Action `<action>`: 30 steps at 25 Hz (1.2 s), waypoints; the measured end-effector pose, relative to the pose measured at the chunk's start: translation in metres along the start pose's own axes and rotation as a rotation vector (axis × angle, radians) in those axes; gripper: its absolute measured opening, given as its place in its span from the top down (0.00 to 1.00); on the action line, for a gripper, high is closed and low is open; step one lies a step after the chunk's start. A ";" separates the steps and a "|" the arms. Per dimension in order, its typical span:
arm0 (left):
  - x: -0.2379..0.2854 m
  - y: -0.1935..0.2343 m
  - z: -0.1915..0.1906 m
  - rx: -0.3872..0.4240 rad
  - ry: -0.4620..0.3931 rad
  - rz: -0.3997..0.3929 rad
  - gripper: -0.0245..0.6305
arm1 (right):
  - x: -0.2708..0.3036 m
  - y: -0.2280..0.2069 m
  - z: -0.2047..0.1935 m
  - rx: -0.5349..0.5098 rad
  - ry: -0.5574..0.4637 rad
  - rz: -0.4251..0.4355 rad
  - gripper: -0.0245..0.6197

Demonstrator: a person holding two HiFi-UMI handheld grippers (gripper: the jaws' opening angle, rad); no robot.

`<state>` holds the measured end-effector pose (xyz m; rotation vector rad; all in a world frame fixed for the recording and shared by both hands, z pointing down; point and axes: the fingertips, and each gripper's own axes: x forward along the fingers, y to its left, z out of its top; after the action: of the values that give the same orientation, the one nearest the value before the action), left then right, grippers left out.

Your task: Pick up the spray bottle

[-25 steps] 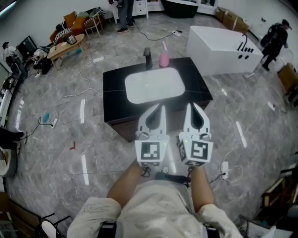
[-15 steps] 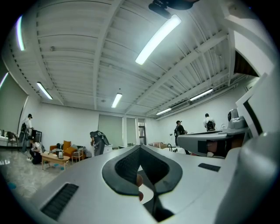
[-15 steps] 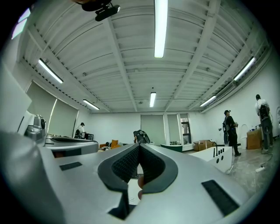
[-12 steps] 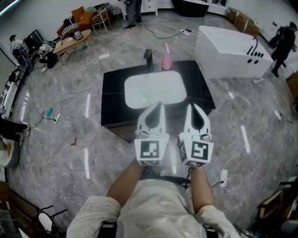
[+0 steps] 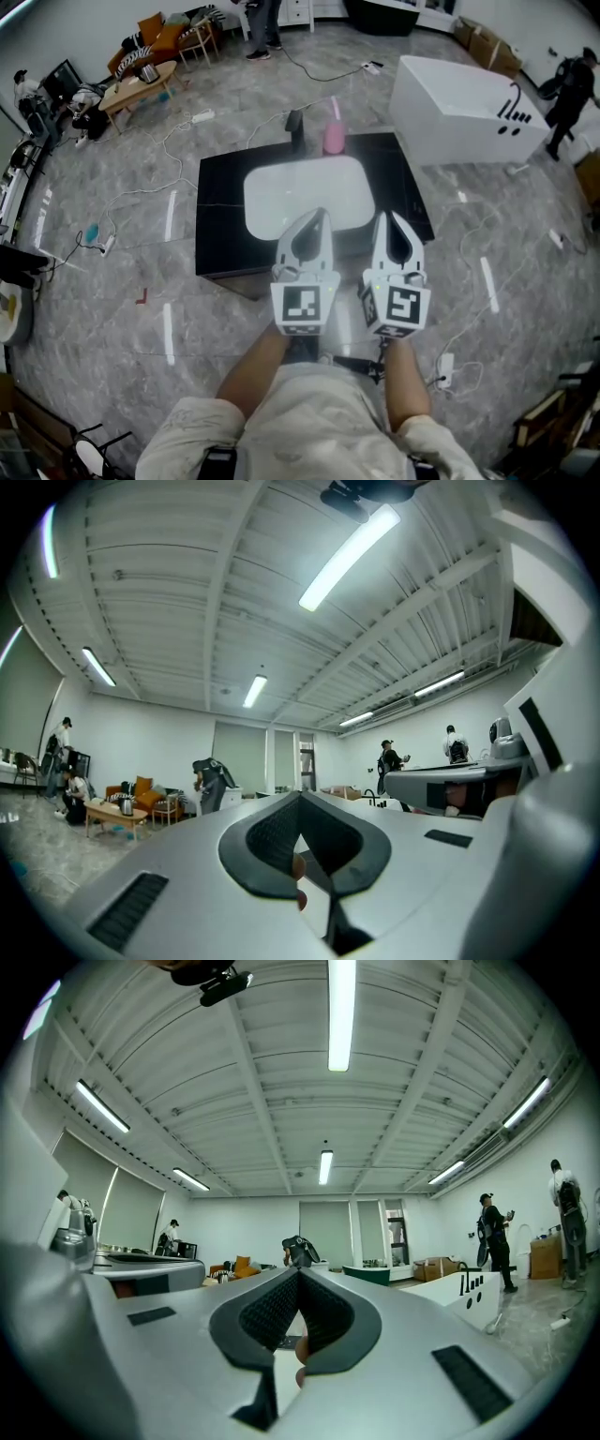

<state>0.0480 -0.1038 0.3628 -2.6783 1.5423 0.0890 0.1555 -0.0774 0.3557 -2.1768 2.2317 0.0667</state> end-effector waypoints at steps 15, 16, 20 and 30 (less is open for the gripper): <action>0.124 0.091 -0.004 0.000 -0.005 -0.015 0.96 | 0.155 0.017 0.002 -0.025 0.004 -0.012 0.96; 0.132 0.097 -0.004 -0.003 -0.008 -0.018 0.96 | 0.164 0.019 0.002 -0.028 0.005 -0.013 0.96; 0.158 0.117 -0.006 -0.009 -0.014 -0.027 0.96 | 0.195 0.023 0.001 -0.030 0.005 -0.028 0.96; 0.210 0.137 -0.017 -0.006 -0.003 -0.016 0.96 | 0.251 0.007 -0.011 -0.017 0.012 -0.017 0.96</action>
<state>0.0349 -0.3546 0.3622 -2.6933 1.5218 0.0978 0.1421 -0.3285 0.3550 -2.2098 2.2270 0.0721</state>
